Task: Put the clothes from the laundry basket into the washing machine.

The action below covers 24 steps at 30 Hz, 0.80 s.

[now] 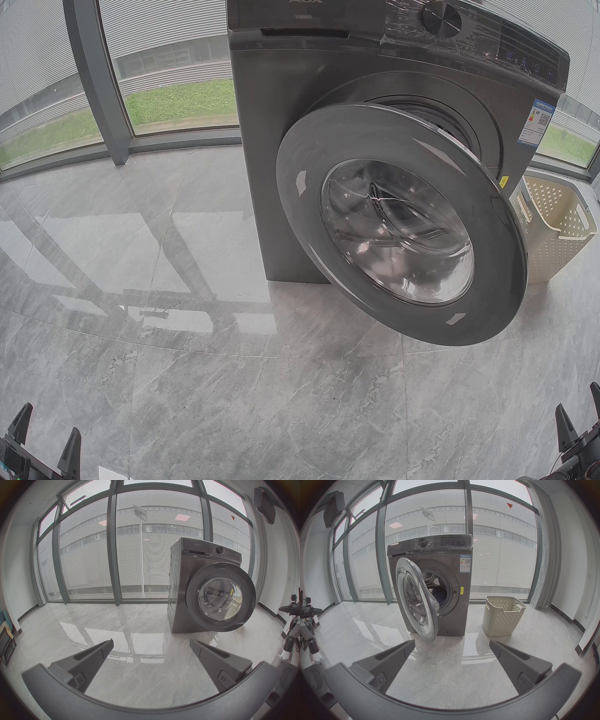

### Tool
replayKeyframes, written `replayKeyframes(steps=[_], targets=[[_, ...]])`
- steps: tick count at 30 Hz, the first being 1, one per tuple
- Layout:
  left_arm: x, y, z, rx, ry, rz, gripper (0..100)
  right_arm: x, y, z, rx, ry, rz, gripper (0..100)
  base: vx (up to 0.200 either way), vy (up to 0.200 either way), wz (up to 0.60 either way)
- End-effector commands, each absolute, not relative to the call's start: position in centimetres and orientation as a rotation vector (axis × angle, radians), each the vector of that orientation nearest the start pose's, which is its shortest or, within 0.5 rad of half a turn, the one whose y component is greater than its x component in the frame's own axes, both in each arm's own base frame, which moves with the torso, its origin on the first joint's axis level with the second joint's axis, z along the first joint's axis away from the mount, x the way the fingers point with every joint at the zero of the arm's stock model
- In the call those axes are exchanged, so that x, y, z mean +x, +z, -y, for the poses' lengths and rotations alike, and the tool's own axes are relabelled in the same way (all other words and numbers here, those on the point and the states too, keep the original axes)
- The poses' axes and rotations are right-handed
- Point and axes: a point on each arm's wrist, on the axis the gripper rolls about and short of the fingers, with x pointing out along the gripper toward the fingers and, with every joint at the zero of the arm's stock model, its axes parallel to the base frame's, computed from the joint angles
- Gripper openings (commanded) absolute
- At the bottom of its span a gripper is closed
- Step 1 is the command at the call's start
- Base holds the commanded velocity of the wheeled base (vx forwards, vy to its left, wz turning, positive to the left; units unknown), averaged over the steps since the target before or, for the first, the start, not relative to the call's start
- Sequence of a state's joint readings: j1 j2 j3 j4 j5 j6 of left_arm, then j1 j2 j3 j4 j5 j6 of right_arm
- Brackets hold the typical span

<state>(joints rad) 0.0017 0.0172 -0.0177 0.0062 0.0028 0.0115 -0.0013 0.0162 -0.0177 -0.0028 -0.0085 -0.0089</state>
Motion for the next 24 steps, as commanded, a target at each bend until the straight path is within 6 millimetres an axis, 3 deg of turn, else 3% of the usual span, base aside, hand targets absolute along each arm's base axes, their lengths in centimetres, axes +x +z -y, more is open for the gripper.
replayKeyframes(steps=[1,24], targets=[[-2.23,7.54,-0.02,-0.005,0.011,-0.012,100,-2.25,7.59,0.02,-0.009,-0.011,-0.002,100,0.000,0.000,0.00],[-2.23,7.58,0.00,-0.020,0.002,-0.009,100,-2.25,7.59,0.01,-0.009,-0.012,-0.002,100,0.000,0.000,0.00]])
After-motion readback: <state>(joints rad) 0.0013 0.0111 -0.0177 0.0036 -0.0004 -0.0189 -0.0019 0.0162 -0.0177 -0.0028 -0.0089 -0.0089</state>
